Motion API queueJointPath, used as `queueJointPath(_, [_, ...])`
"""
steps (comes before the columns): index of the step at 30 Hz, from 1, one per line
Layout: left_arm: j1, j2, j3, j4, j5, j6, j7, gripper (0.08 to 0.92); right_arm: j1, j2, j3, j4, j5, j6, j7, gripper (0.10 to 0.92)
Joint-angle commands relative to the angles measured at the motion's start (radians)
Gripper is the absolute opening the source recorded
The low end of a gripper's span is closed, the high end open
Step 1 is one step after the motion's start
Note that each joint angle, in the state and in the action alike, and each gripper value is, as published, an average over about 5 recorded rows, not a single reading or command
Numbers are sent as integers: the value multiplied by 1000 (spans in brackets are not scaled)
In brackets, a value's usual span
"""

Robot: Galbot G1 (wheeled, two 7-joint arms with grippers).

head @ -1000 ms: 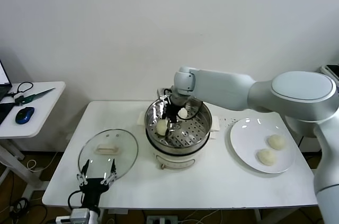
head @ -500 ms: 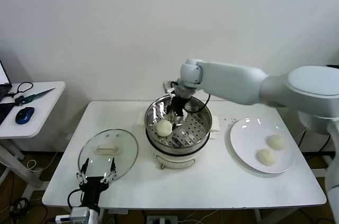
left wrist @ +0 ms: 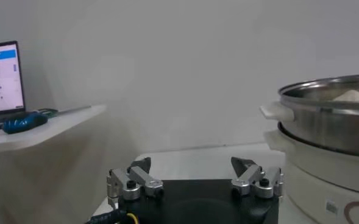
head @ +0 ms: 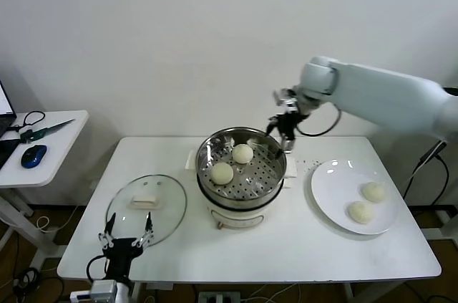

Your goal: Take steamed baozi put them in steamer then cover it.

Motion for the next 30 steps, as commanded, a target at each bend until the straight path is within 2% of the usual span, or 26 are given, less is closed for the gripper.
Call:
queueJointPath(1, [6,-2,-9,-8,7,11,0,823,-124,-286,79,43,-234,66,-26,823])
queueJointPath(13, [8,-11,-11,-8,23,33,-8,823,-476,-401,328,-14,-447,150,-41,823])
queueJointPath(30, [30,-15,-26,-5,41,35,-11,823,-676,-295,506,-154,-619,200,-48,823])
